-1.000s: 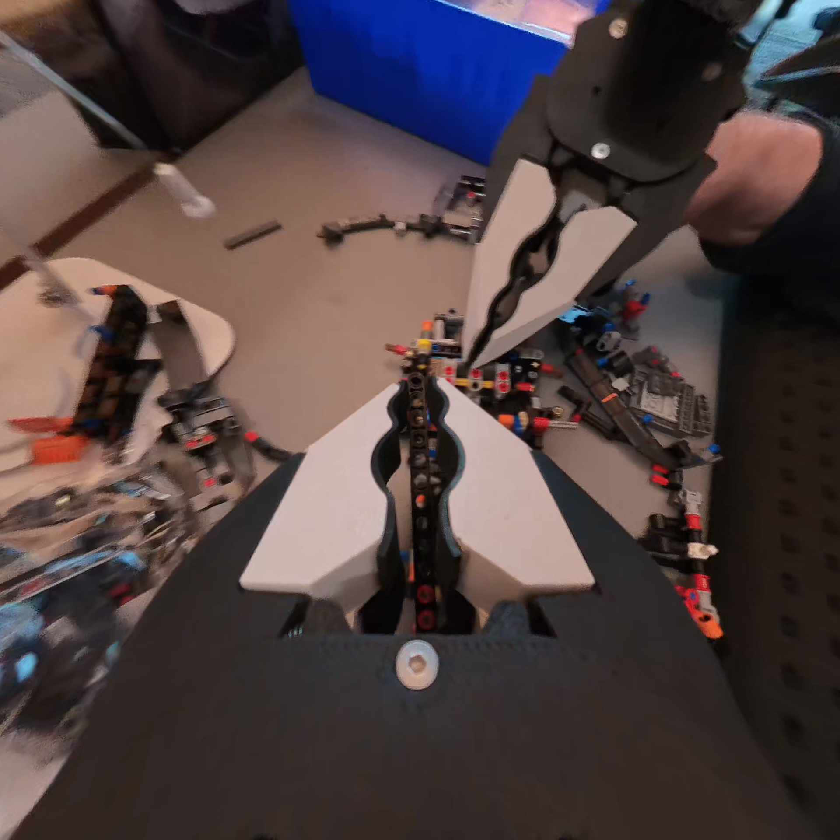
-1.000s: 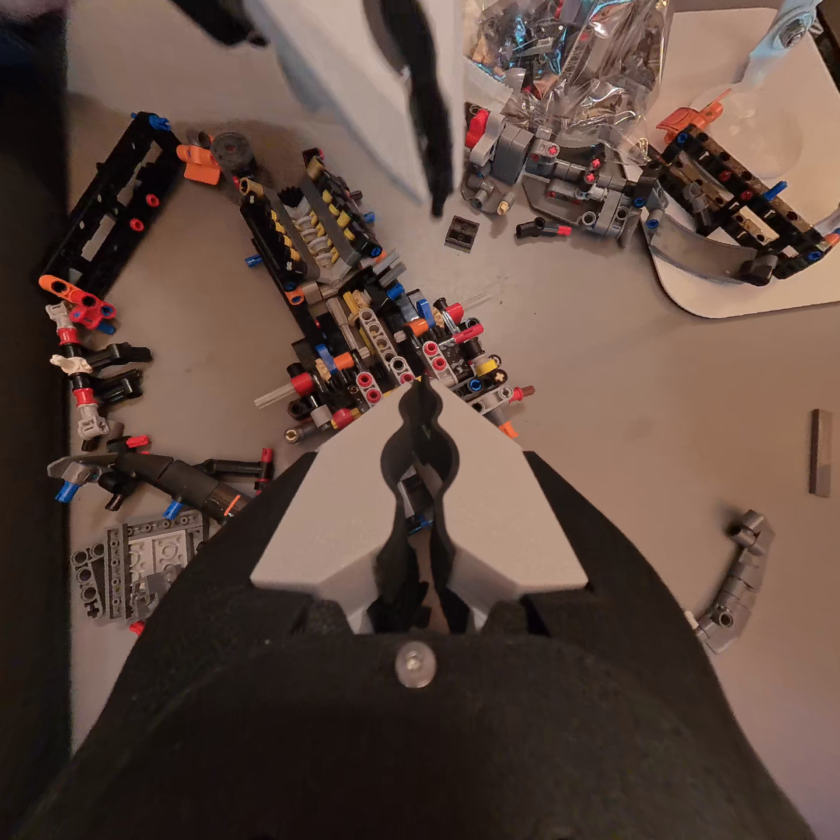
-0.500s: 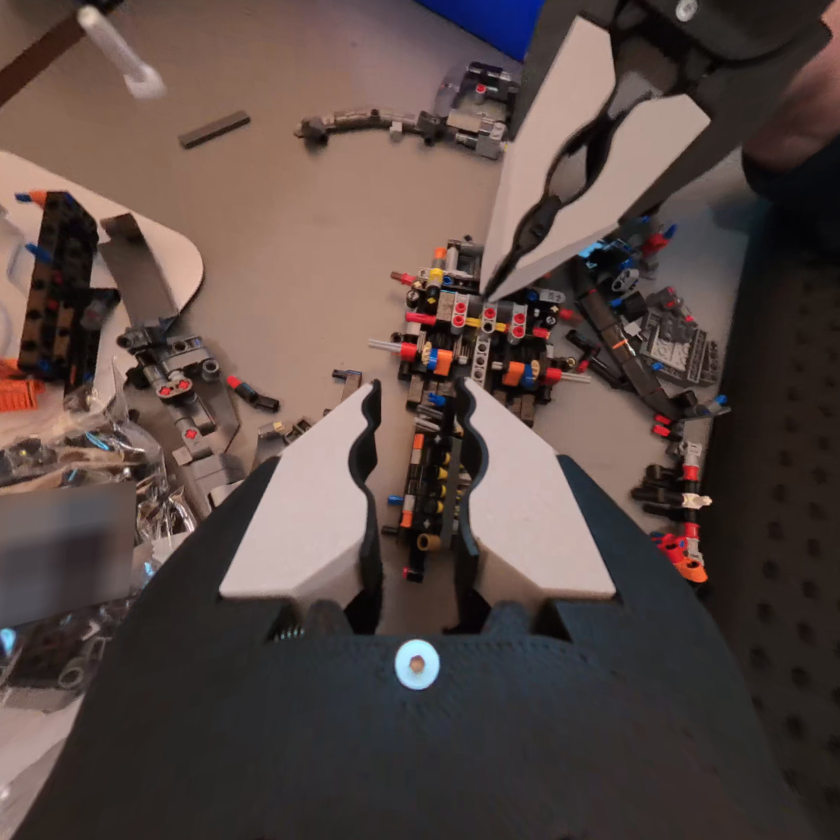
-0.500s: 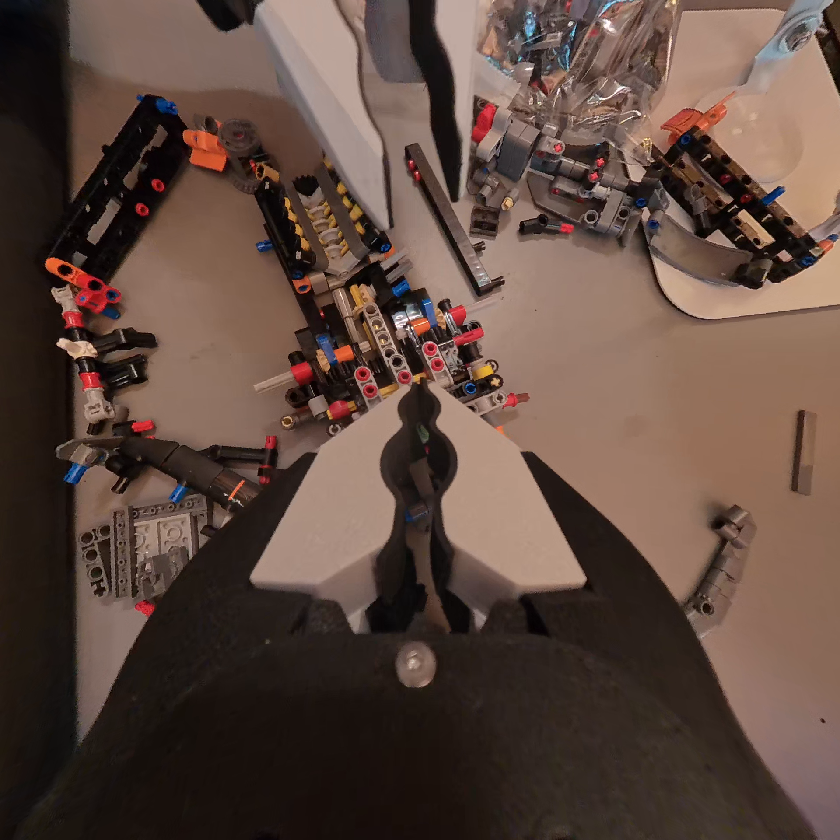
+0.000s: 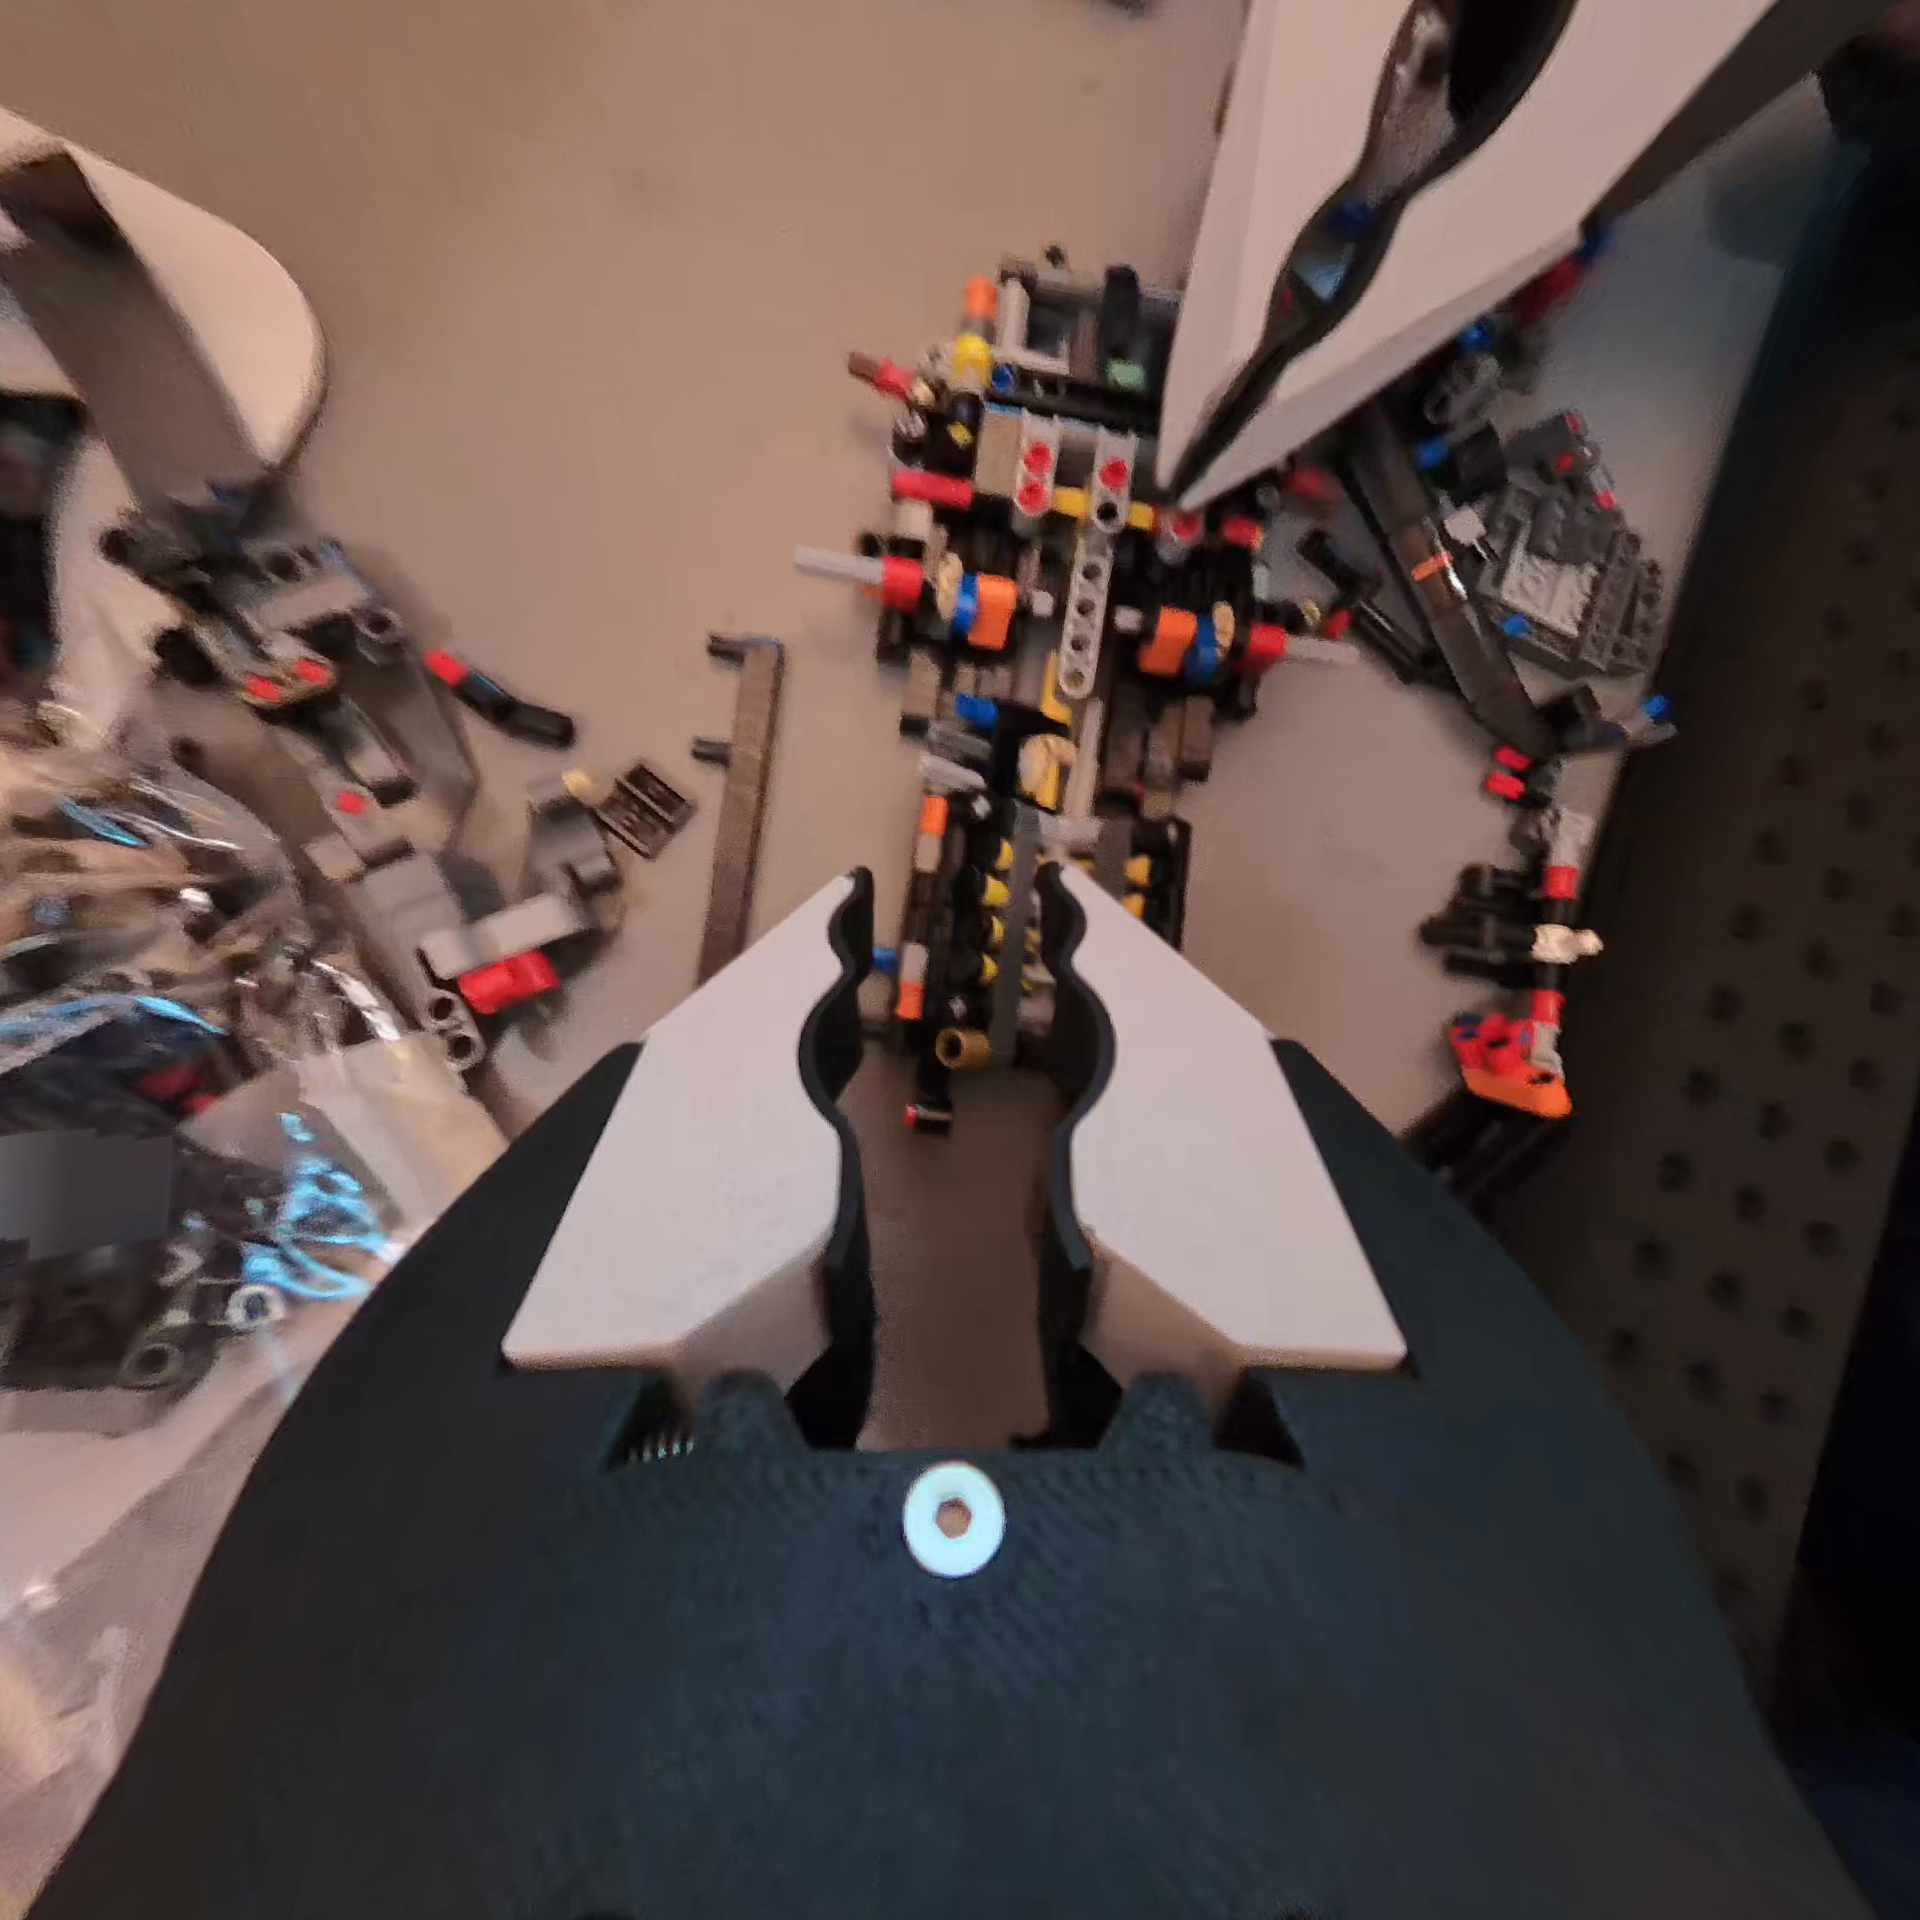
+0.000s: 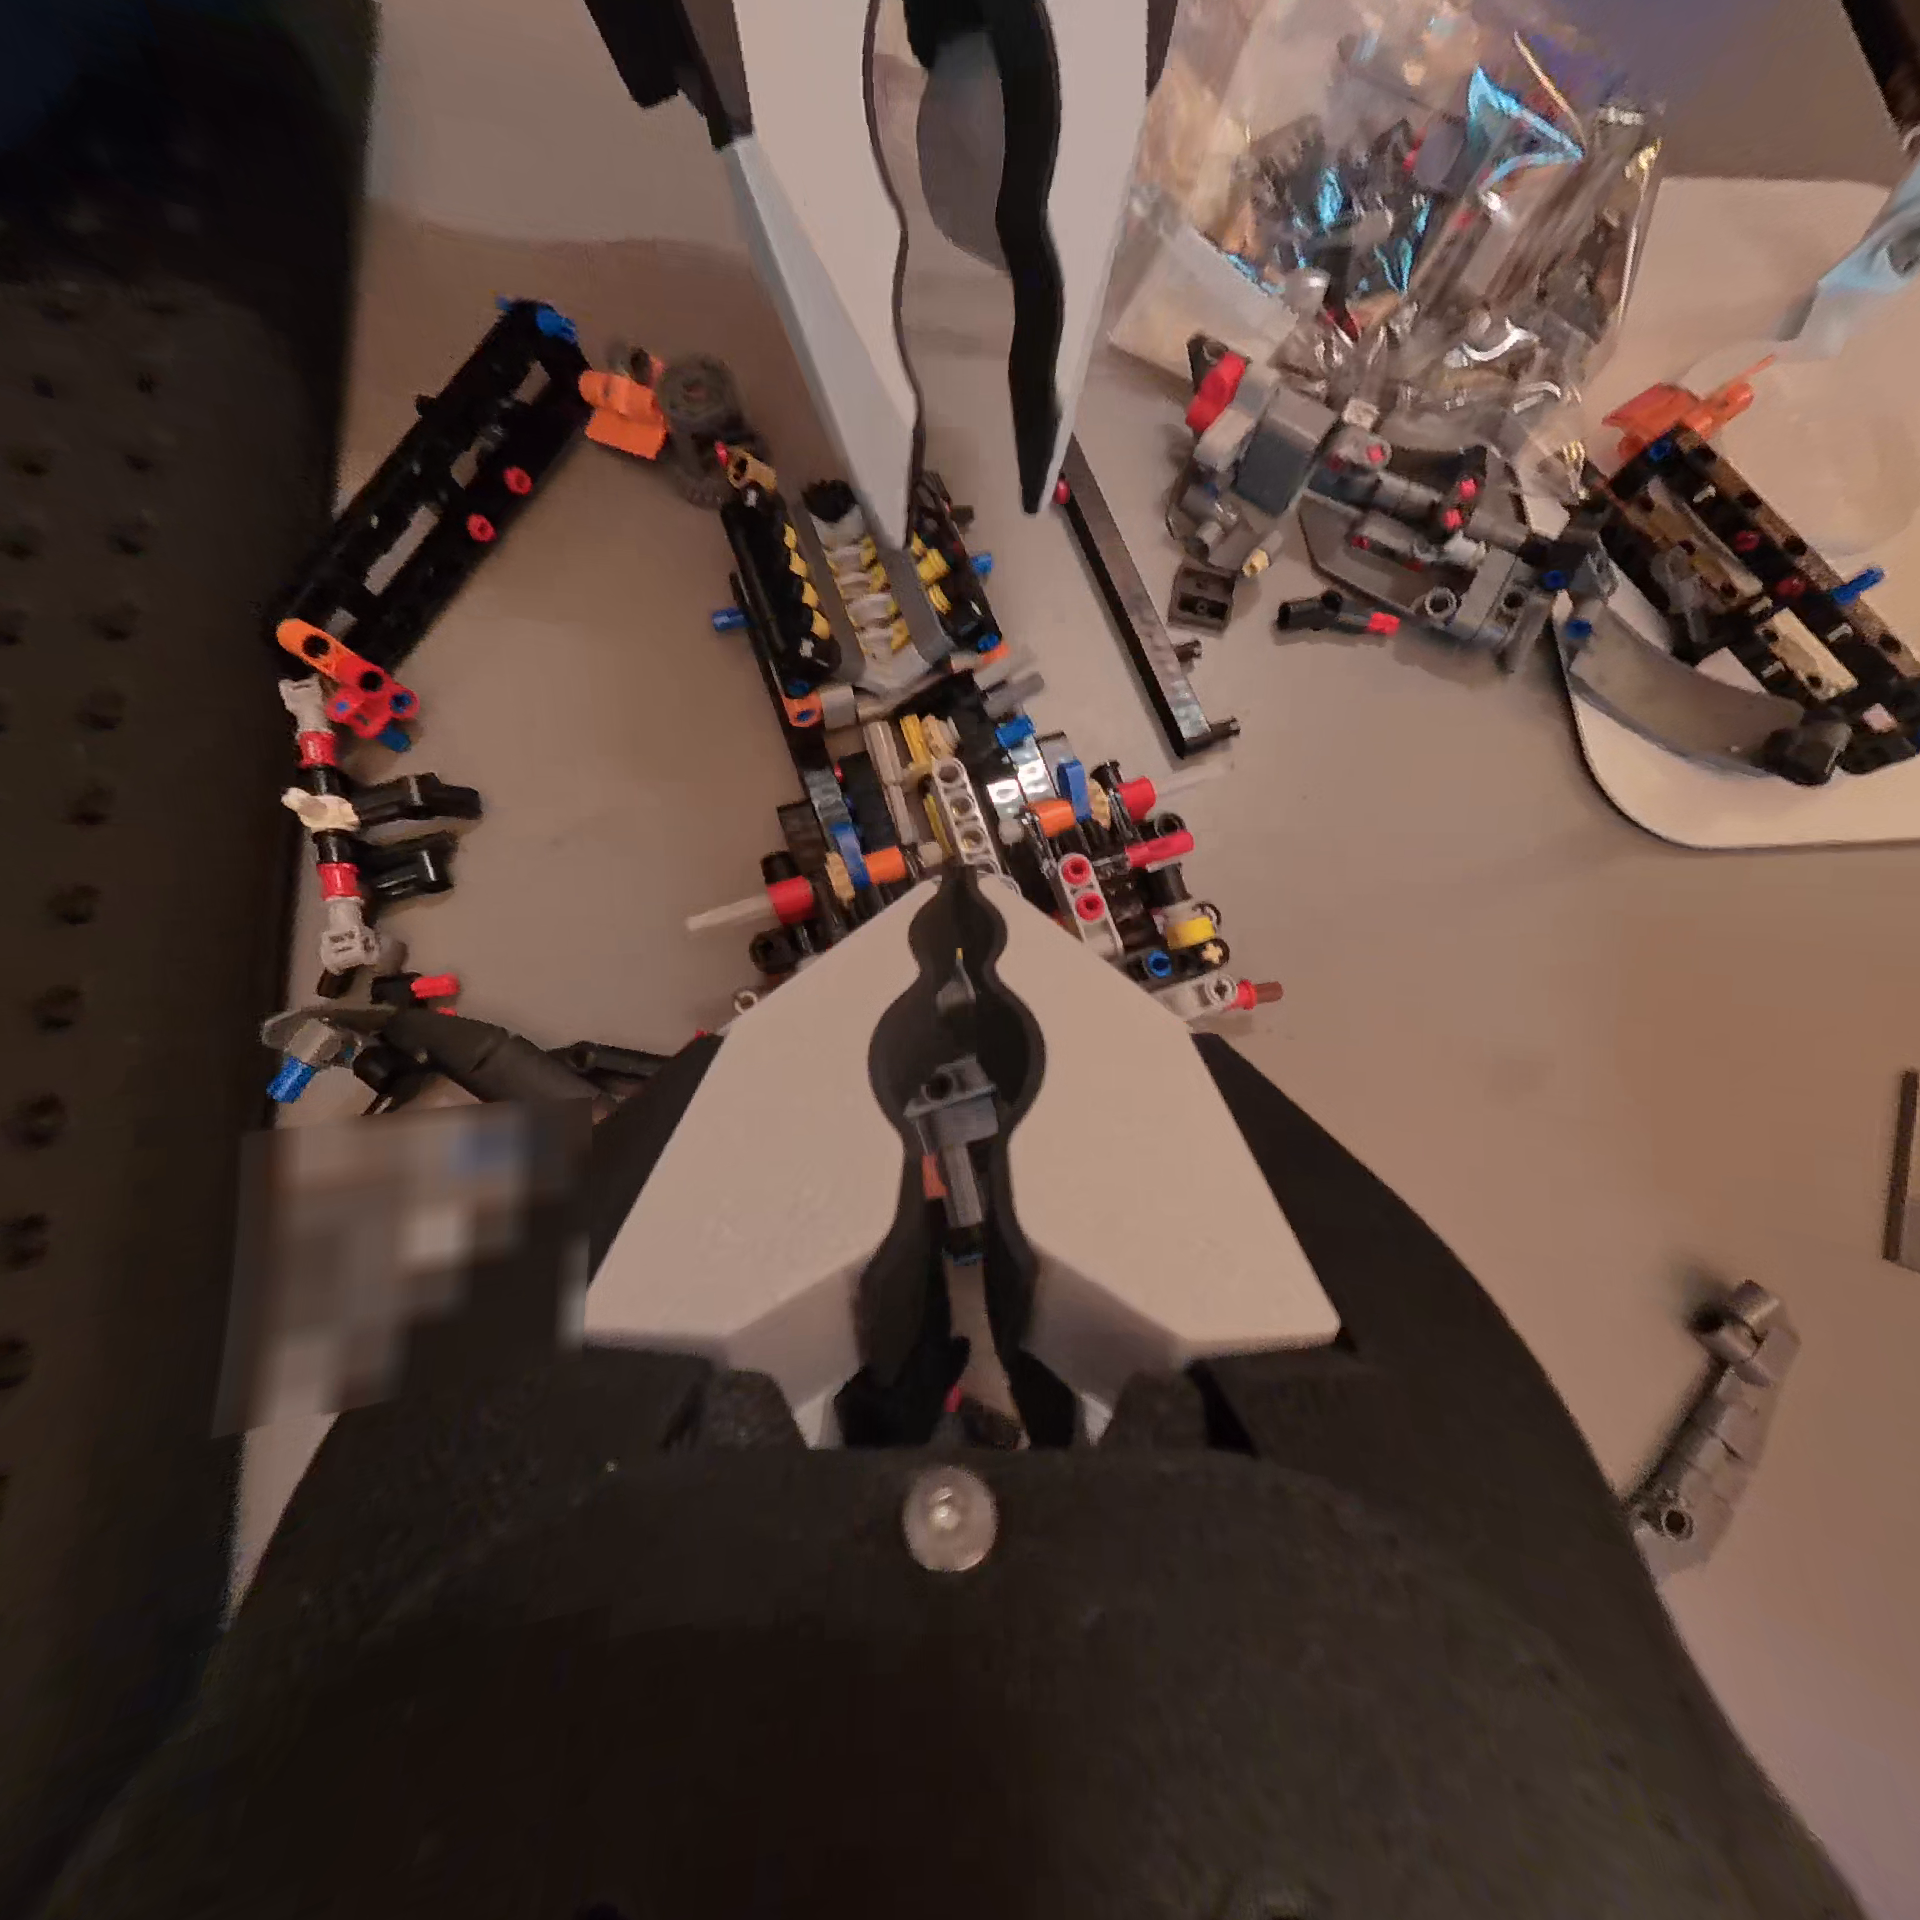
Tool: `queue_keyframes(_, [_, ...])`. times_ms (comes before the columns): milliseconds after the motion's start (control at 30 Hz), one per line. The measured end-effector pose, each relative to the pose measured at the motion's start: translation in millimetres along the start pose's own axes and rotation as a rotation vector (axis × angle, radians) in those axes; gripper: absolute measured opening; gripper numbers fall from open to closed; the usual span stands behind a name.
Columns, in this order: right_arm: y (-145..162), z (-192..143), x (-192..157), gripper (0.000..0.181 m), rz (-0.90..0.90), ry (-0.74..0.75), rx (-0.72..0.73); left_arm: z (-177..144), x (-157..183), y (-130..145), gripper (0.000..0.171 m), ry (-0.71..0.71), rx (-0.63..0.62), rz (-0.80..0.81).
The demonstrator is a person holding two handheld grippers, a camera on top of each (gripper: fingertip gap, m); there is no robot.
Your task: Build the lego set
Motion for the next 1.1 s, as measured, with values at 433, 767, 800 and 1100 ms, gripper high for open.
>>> queue_keyframes(433, [20.5, 16.3, -4.6, 0.000, -0.002, -0.035, -0.111, 26.5, 35.5, 4.5, 0.017, -0.008, -0.100, 0.128])
queue_keyframes(767, [22.5, 19.0, -6.9, 0.000, 0.009, -0.049, -0.100, 23.2, 25.1, -8.2, 0.013, 0.218, 0.070, -0.191])
queue_keyframes(800, [22.5, 18.8, -6.8, 0.000, 0.009, -0.049, -0.096, 23.2, 24.0, -8.9, 0.013, 0.226, 0.082, -0.209])
queue_keyframes(1100, [22.6, 12.3, -3.1, 0.002, 0.057, -0.058, -0.063, 22.6, 31.8, -1.9, 0.014, 0.308, 0.075, -0.190])
Point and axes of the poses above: each gripper's, where its closed fingertips meet, z out along the fingers, y out of its underside, x = y × z across the jaws, the point moved 2 cm from there along -z, back along the fingers, and after that the axes turned 12 degrees about -z, right-handed, at the moved point
